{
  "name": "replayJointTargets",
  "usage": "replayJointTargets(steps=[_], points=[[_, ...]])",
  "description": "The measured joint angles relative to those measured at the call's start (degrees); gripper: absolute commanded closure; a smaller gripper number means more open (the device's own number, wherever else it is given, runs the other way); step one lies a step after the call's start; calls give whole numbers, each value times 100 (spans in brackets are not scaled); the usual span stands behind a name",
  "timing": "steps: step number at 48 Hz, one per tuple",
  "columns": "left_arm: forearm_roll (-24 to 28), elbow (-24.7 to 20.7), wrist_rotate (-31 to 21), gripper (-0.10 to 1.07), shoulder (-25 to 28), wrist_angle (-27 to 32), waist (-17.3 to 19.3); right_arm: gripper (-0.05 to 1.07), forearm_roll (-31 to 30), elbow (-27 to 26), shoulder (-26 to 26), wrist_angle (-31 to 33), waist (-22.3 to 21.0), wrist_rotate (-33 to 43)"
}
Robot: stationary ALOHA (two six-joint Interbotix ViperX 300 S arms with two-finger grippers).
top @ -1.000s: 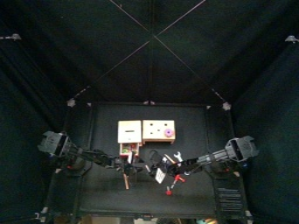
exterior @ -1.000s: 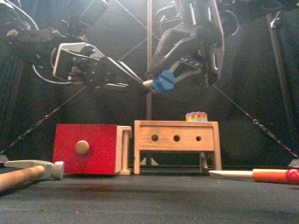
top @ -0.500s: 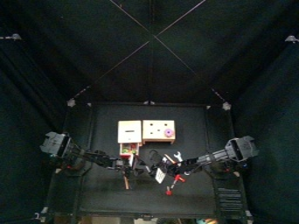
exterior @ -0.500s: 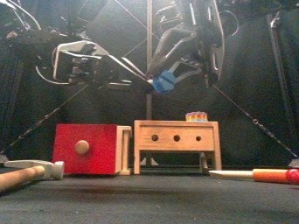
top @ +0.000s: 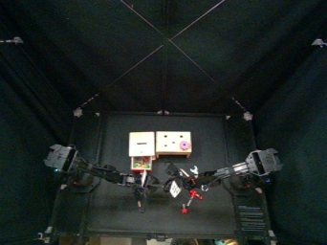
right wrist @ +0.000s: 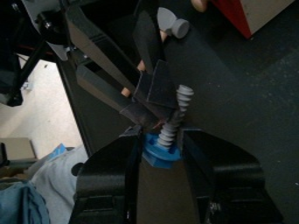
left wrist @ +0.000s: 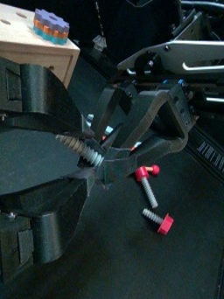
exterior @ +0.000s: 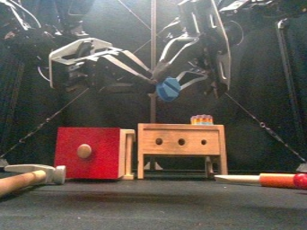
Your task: Hand over blue screw to left hand
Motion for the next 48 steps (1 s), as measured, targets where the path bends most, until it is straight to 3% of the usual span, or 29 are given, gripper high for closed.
replayJointTargets(steps=[16, 40, 48], points=[[-378, 0, 1081, 22, 70, 0, -26, 47, 264, 18, 35, -343, -79, -9], [-1740, 9, 3270, 22, 158, -62, -53, 47, 439, 62, 62, -554, -114, 0], [-1978, 9, 3560, 23, 185, -70, -53, 47, 439, 70, 70, -589, -123, 0]])
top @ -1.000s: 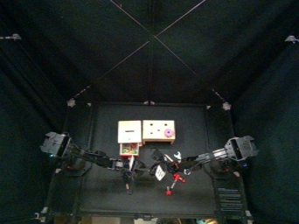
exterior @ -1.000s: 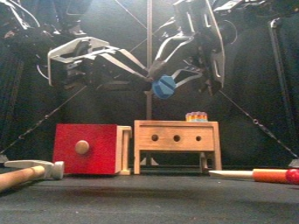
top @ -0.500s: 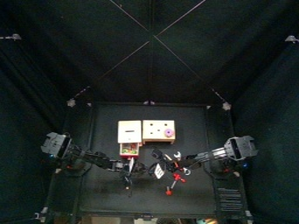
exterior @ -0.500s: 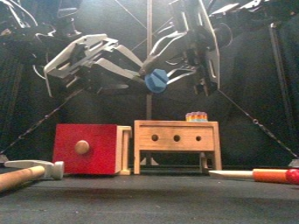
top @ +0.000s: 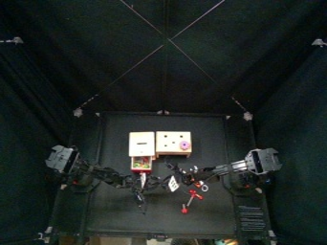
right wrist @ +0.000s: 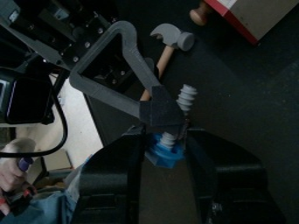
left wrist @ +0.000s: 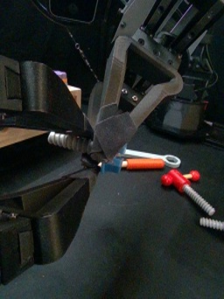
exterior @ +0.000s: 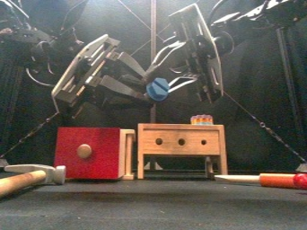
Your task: Hand over blue screw to left hand
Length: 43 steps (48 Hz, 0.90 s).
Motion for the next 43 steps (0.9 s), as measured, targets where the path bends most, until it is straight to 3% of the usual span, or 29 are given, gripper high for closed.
replayJointTargets(steps=[43], points=[[-18, 105, 88, 23, 9, -281, 18, 47, 97, 167, -9, -167, 9, -9]])
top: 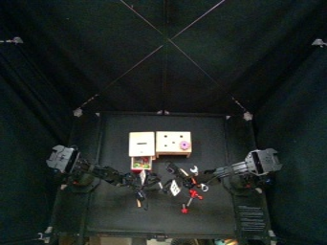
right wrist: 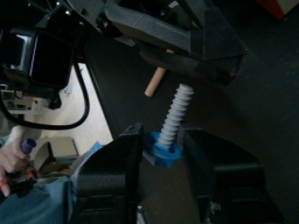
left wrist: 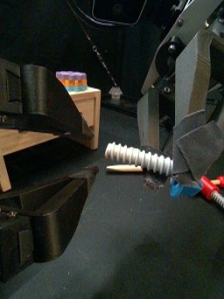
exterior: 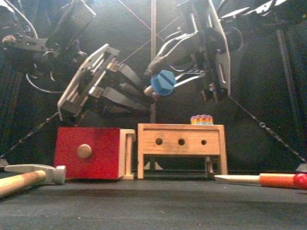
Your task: Hand over blue screw to left hand
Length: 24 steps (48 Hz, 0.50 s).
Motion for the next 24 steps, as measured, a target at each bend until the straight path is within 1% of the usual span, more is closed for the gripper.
replayJointTargets(steps=[7, 24], points=[[0, -9, 0, 23, 0, 0, -97, 47, -9, 0, 9, 0, -62, 9], [149, -167, 0, 24, 44, 0, -149, 47, 0, 0, 9, 0, -123, 0]])
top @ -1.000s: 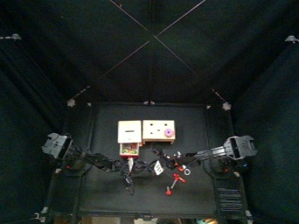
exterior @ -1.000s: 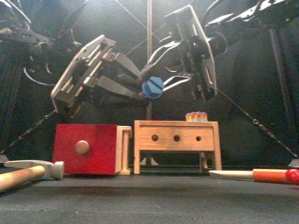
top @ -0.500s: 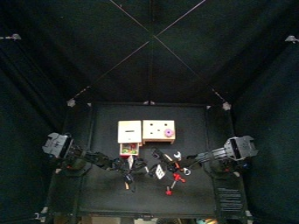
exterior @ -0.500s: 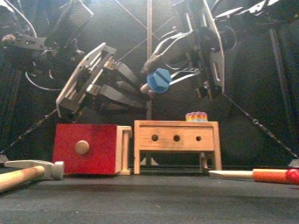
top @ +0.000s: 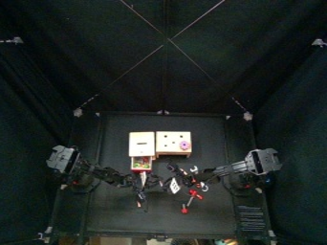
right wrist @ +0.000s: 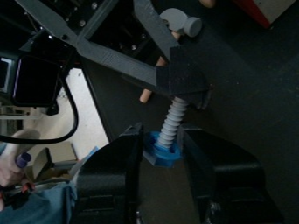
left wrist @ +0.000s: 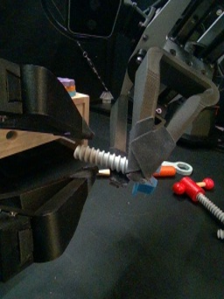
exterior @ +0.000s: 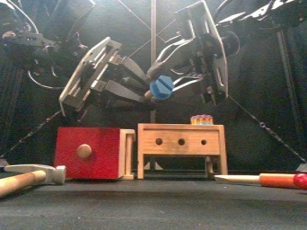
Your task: Hand over blue screw to left hand
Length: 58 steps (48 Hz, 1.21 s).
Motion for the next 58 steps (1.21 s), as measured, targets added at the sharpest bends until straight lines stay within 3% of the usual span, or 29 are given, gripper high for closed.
replayJointTargets(steps=[7, 20, 28, 45, 58], points=[[0, -9, 0, 28, 53, 0, -9, 47, 0, 0, 0, 0, -35, 9], [0, -18, 18, 56, 88, -9, -26, 46, 0, 0, 0, 0, -44, 9], [-9, -18, 18, 56, 88, -9, -26, 41, 0, 0, 0, 18, -44, 0], [-18, -18, 9, 56, 97, -9, -26, 3, -70, 0, 0, 176, -44, -44], [-79, -18, 0, 56, 88, -9, -26, 1, -132, 62, -141, 554, -53, -44]])
